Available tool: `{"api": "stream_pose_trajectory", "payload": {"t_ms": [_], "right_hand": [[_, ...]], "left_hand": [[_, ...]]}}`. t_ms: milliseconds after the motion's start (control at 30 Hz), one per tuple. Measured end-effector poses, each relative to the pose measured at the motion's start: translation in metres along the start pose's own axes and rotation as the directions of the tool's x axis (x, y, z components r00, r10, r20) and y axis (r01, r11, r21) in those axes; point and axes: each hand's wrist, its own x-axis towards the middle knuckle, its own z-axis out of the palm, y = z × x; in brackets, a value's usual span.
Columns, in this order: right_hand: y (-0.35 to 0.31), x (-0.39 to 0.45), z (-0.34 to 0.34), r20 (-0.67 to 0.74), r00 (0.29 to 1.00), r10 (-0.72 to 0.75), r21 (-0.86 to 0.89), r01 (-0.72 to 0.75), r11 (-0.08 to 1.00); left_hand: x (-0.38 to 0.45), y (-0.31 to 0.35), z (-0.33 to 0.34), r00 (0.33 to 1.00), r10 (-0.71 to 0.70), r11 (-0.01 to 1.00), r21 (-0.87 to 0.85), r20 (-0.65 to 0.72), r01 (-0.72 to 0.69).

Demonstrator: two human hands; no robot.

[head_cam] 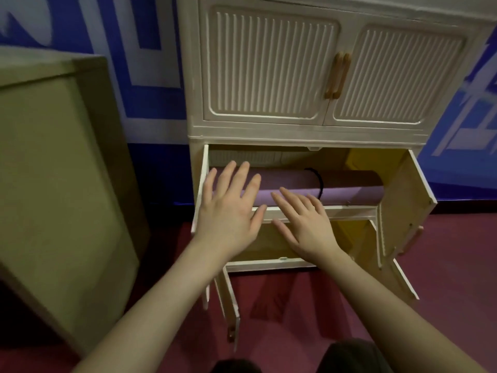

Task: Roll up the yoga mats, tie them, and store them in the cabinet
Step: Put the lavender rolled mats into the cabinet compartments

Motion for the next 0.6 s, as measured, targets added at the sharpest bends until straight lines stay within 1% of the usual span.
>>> {"api": "stream_pose_trajectory", "payload": {"t_ms": [67,133,167,233,267,333,367,400,467,533,600], "right_hand": [[-0.017,0.002,-0.01,-0.038,0.995,-0.088,0.01,0.089,0.996],[-0.033,0.004,-0.017,-0.076,0.986,-0.148,0.003,0.149,0.989],[-0.04,0.004,-0.02,-0.089,0.981,-0.171,-0.004,0.171,0.985],[-0.054,0.005,-0.023,-0.1,0.971,-0.215,-0.023,0.214,0.977],[-0.061,0.006,-0.023,-0.095,0.966,-0.239,-0.036,0.237,0.971],[-0.073,0.01,-0.02,-0.064,0.958,-0.28,-0.059,0.276,0.959],[-0.078,0.012,-0.019,-0.046,0.954,-0.296,-0.067,0.293,0.954],[-0.082,0.013,-0.018,-0.033,0.95,-0.311,-0.07,0.308,0.949],[-0.084,0.011,-0.018,-0.04,0.945,-0.325,-0.064,0.322,0.945],[-0.081,0.002,-0.022,-0.071,0.948,-0.31,-0.056,0.306,0.95],[-0.074,-0.015,-0.026,-0.085,0.956,-0.283,-0.05,0.279,0.959]], "left_hand": [[-0.014,-0.016,-0.019,0.999,-0.023,1.0,0.016,-0.042,0.023],[-0.028,-0.033,-0.031,0.995,-0.097,0.995,0.032,-0.033,0.098],[-0.034,-0.041,-0.035,0.99,-0.141,0.989,0.041,-0.003,0.141],[-0.044,-0.058,-0.038,0.969,-0.219,0.975,0.058,0.118,0.213],[-0.048,-0.065,-0.038,0.946,-0.269,0.963,0.06,0.179,0.262],[-0.053,-0.075,-0.037,0.906,-0.343,0.937,0.025,0.249,0.348],[-0.052,-0.077,-0.038,0.908,-0.332,0.939,-0.006,0.256,0.345],[-0.051,-0.077,-0.039,0.923,-0.291,0.949,-0.046,0.251,0.312],[-0.05,-0.077,-0.039,0.945,-0.178,0.961,-0.16,0.273,0.227],[-0.05,-0.074,-0.036,0.947,-0.079,0.957,-0.244,0.311,0.16],[-0.051,-0.068,-0.024,0.957,-0.027,0.943,-0.311,0.288,0.121]]}}
